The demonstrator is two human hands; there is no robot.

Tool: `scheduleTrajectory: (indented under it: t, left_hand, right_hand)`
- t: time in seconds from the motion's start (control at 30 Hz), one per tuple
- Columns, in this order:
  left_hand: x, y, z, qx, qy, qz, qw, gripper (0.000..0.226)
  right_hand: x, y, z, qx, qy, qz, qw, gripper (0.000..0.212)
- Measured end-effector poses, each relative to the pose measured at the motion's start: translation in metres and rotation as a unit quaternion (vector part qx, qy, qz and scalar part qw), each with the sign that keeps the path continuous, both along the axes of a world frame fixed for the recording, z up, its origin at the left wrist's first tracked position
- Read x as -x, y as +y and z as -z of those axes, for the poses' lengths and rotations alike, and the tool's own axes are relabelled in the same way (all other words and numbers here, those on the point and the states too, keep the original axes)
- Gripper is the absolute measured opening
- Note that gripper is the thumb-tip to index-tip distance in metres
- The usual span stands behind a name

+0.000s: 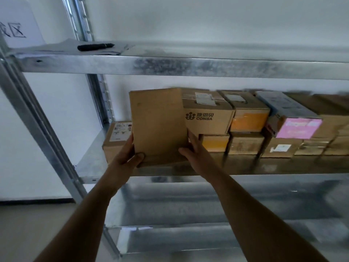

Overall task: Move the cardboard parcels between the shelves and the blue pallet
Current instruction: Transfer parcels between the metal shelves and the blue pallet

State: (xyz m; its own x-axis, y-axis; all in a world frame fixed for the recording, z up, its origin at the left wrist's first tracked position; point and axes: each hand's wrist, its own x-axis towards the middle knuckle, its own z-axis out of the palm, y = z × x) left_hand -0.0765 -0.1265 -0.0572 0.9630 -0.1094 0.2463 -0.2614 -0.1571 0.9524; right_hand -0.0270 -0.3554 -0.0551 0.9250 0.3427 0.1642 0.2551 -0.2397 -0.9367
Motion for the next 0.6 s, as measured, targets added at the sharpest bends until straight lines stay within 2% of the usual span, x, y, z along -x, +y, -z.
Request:
scheduleTrajectory:
  t: [0.33, 0.6]
  left_hand:
    - [0.079, -0.118, 0.004, -0.016, -0.027, 0.0, 0.999, 0.065]
    - [0.103, -0.219, 0.012, -0.049, -0.019, 0.054, 0.997, 0.072]
  right_hand:
    - [0.096, -0.11, 0.003, -0.005, -0.027, 0.032, 0.999, 0.063]
    - [0.157, -0.218, 0.009, 0.024, -0.024, 0.126, 0.991, 0.06]
